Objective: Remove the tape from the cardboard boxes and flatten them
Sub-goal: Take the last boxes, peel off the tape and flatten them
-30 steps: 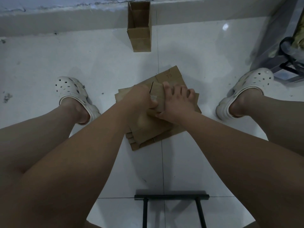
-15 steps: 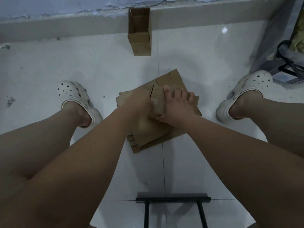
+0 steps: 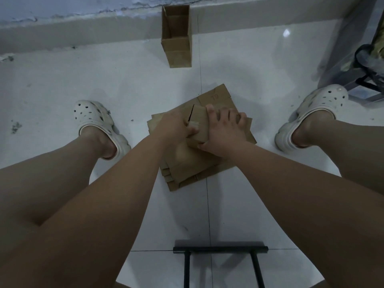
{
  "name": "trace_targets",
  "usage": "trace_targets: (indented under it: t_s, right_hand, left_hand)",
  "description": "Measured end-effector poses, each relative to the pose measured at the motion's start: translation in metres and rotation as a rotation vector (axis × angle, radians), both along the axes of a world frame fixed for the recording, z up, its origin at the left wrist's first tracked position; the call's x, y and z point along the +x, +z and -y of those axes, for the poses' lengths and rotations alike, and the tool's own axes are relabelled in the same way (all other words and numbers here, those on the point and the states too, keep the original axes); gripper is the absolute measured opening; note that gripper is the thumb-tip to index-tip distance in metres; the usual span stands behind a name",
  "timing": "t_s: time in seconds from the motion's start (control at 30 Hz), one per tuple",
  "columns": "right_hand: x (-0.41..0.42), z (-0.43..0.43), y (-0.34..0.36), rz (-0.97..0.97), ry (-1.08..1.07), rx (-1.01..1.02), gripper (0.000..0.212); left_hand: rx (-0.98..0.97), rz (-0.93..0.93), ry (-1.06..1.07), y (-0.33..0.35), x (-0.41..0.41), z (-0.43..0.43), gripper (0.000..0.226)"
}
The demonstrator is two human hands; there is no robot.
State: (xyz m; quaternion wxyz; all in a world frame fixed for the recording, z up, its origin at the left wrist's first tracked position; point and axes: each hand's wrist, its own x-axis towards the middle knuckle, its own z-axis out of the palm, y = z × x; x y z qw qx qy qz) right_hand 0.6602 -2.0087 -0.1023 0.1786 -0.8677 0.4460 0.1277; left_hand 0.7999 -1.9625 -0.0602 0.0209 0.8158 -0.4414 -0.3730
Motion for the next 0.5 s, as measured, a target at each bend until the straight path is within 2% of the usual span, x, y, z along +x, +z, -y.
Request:
trace_targets:
  t_s: [0.07,0.13,0.2,0.27,0.4,0.5]
  right_hand:
    - [0.001,0.001,-0.001,0.005,-0.006,0.002,0.102]
    - [0.001,0.001,-0.003,0.018,-0.022,-0.004,0.097]
    - [0.001,-0.002,-0.006,0.039,-0.041,-0.015,0.090]
    - [0.002,-0.004,-0.008,0.048,-0.047,-0.020,0.088]
    - [0.000,0.000,-0.007,0.015,-0.025,-0.005,0.101]
    - [0.000,-0.002,-0.007,0.022,-0.029,-0.007,0.100]
  left_hand:
    - [-0.127,0.028,0.060,-0.002,-0.008,-0.004,0.021]
    - [-0.297,-0.006,0.181,-0.005,-0.021,-0.012,0.026]
    - [-0.398,-0.031,0.228,-0.009,-0.030,-0.021,0.021]
    - [-0.388,0.024,0.180,-0.014,-0.034,-0.025,0.005]
    - [-0.384,0.232,0.018,-0.026,-0.037,-0.029,0.020]
    - [-0.340,0.272,0.118,-0.028,-0.043,-0.029,0.021]
